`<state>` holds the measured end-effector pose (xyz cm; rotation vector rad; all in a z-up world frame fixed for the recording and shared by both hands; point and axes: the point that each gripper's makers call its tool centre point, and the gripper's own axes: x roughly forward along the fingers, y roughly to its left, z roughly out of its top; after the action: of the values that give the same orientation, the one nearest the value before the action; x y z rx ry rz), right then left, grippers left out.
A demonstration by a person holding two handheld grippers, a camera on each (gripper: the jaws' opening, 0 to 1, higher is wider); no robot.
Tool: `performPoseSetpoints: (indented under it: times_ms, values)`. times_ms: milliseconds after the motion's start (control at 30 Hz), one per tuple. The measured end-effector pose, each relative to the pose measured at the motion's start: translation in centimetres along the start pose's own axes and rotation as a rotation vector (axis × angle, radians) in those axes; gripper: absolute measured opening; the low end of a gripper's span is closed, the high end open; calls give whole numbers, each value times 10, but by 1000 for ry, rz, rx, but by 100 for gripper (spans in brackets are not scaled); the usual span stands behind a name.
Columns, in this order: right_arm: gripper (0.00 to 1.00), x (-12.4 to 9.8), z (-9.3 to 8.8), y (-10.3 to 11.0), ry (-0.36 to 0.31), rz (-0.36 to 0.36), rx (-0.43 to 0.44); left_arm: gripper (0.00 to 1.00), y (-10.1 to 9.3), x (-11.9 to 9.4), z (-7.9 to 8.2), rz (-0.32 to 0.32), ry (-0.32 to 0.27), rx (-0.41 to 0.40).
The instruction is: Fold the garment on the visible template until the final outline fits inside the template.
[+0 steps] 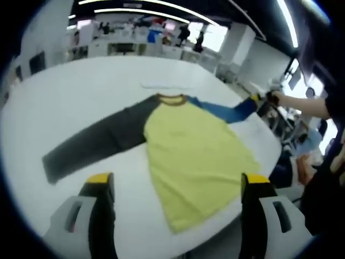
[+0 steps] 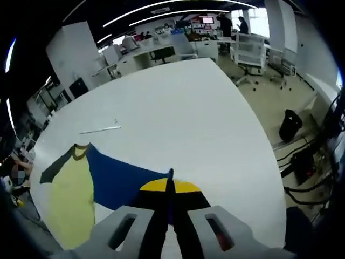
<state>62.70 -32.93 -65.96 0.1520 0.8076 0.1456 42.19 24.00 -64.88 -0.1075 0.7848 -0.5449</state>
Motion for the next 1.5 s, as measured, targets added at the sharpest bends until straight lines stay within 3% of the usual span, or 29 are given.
performPoseSetpoints:
  times_ms: [267,633,867,1033,1500]
  values:
    - [2,-15,19,28,-37,24,-5,94,-4,-15,-1,-12,-31,-1]
    - [2,-34,46,71,-58,65,-78,93,-7,-25,3,-31,-97,-37]
    - [2,-43,65,113,-104,139,-21,93,-14,-31,3,-48,-103,-19]
    - [2,-44,69,146,-110,207,26,93,-13,-37,4,-47,-112,-15]
    - [2,-51,82,249,-143,361,-7,93,-8,-56,-9,-43,-127,-26]
